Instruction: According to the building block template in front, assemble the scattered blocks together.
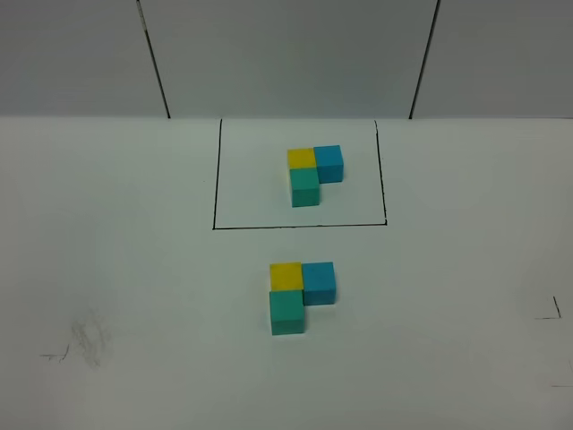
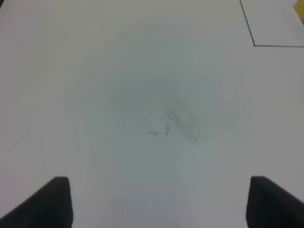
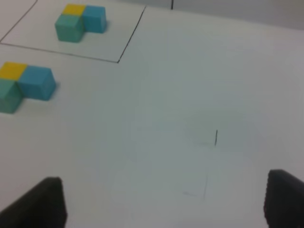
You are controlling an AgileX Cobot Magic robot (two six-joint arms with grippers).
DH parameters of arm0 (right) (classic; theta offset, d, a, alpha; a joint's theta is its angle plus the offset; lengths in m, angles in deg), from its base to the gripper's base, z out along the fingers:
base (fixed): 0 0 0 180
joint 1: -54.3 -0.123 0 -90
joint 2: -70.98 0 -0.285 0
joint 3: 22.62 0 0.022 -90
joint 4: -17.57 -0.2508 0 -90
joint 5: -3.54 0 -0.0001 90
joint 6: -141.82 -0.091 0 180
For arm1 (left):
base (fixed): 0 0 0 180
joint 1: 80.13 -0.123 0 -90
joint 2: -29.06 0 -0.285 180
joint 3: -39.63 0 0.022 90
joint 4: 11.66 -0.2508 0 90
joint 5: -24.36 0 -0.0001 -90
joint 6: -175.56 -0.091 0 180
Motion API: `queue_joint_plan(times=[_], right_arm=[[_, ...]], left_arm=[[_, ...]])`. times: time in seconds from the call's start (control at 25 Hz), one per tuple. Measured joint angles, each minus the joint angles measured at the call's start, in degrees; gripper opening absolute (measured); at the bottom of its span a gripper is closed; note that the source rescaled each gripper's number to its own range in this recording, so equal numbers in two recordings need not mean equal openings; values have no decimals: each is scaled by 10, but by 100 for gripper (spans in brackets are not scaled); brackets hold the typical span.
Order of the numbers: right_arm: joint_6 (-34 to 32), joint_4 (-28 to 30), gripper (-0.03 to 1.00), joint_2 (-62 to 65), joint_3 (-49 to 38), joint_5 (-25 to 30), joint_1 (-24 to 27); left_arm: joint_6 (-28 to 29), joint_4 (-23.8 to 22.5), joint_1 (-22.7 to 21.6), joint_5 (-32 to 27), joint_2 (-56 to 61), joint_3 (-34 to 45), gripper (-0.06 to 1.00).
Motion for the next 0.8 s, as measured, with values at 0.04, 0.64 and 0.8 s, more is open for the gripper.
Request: queue_joint_plan(times=[0.04, 0.64, 0.8], right_arm=[[4, -6, 78, 0, -3, 5, 0], [15, -47, 78, 0, -3, 8, 43], [15, -49, 78, 0, -3, 8, 81]], left_arm=[[0, 0, 0, 0, 0, 0, 74], [0, 0, 0, 0, 0, 0, 74], [0, 0, 0, 0, 0, 0, 74]])
